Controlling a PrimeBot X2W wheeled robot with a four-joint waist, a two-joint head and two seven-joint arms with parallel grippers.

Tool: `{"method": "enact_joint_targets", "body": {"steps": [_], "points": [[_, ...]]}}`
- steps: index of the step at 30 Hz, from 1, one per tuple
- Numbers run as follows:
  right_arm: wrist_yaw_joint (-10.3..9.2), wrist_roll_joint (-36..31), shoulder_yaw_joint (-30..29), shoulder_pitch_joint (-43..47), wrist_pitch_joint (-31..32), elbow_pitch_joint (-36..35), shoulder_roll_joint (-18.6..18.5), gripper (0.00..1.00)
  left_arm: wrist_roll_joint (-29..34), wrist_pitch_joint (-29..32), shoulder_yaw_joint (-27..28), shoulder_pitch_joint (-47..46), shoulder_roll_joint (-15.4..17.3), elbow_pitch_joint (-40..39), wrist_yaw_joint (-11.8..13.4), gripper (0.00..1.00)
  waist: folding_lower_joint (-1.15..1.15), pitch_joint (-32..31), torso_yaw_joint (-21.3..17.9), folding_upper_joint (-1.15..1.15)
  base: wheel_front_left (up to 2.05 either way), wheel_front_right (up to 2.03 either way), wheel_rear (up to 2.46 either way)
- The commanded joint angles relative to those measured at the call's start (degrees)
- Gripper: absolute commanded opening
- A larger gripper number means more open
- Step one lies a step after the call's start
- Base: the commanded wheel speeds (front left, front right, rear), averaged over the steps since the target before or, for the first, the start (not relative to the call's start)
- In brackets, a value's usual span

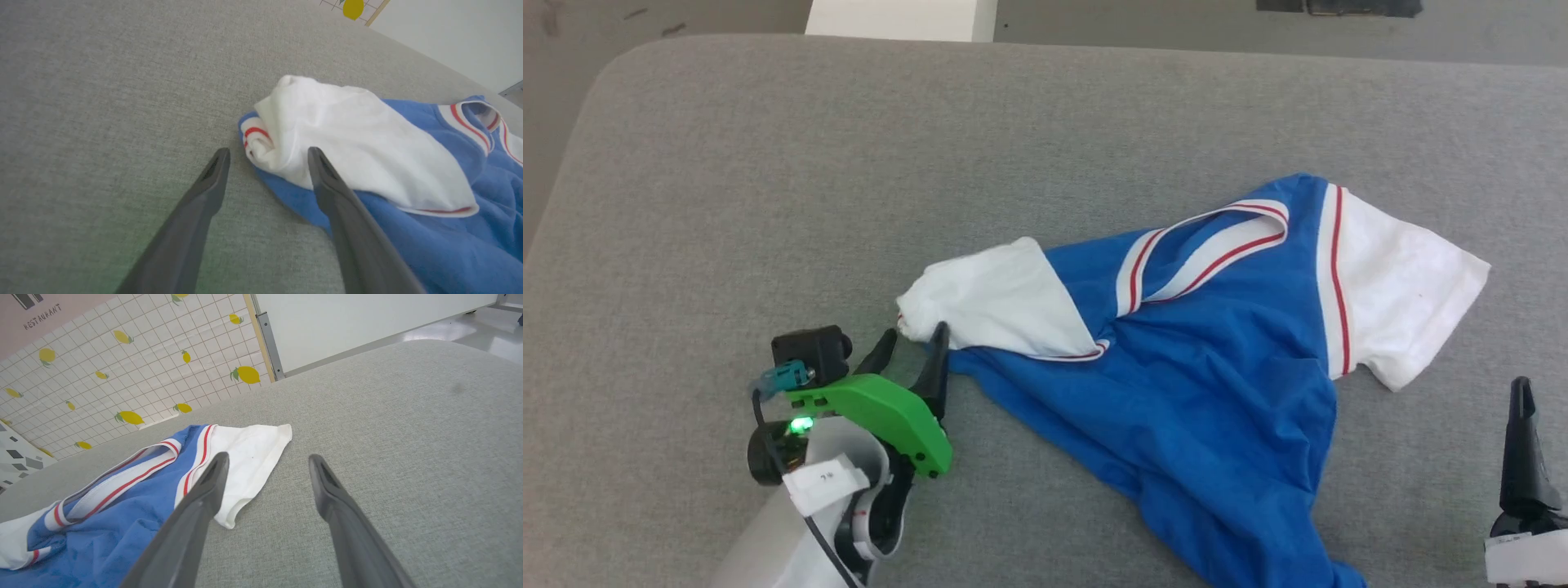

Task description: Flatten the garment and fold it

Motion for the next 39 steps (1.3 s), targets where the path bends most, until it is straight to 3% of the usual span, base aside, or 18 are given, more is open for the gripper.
{"method": "enact_joint_targets", "body": {"steps": [1,8,12,17,21,26,27,28,29,39], "points": [[-0.06,0.1,0.0,-0.4,0.3,-0.1,0.0,1.0,-0.1,-1.0,0.2,0.4,-0.2,-0.6,-0.2,1.0,0.0,0.1,0.6,0.0,0.0,0.0,0.0],[-0.06,0.1,0.4,-0.5,0.3,0.5,0.0,1.0,6.4,0.1,-2.6,-2.5,4.3,-7.0,1.2,1.0,0.0,-1.0,1.1,0.0,0.0,0.0,0.0],[-0.06,0.5,1.3,-0.4,0.1,1.2,0.0,1.0,11.4,6.1,-6.3,-6.2,8.5,-10.0,1.1,1.0,0.0,-1.2,0.7,0.0,0.0,0.0,0.0],[-0.06,0.9,2.4,-0.7,-0.2,1.8,0.0,1.0,14.3,15.9,-10.8,-10.7,12.0,-7.5,-1.5,1.0,0.0,-0.4,-0.9,0.0,0.0,0.0,0.0],[-0.06,1.0,2.5,-1.1,-0.5,2.1,0.0,1.0,15.6,19.8,-12.3,-13.3,13.2,-5.2,-2.4,1.0,0.0,0.7,-2.1,0.0,0.0,0.0,0.0],[-0.06,1.0,2.0,-1.2,-1.0,2.4,0.0,1.0,15.9,20.2,-12.9,-14.7,12.8,-4.7,-3.0,1.0,0.0,1.6,-2.6,0.0,0.0,0.0,0.0],[-0.06,1.0,2.0,-1.3,-1.1,2.4,0.0,1.0,15.9,20.1,-13.0,-14.8,12.6,-4.7,-3.1,0.5,0.0,1.7,-2.6,0.0,0.0,0.0,0.0],[-0.06,1.0,1.9,-1.3,-1.2,2.5,0.0,1.0,15.7,19.9,-13.0,-14.8,12.4,-4.6,-3.1,0.14,0.0,1.8,-2.6,0.0,0.0,0.0,0.0],[-0.06,1.0,1.9,-1.4,-1.2,2.6,0.0,1.0,15.4,19.8,-13.0,-14.7,12.2,-4.4,-3.3,0.0,0.0,1.9,-2.6,0.0,0.0,0.0,0.0],[-0.06,0.4,1.4,-1.7,-1.0,2.5,0.0,1.0,14.5,17.5,-12.9,-14.1,11.3,-3.5,-3.4,0.0,0.0,0.9,-0.9,0.0,0.0,0.0,0.0]]}}
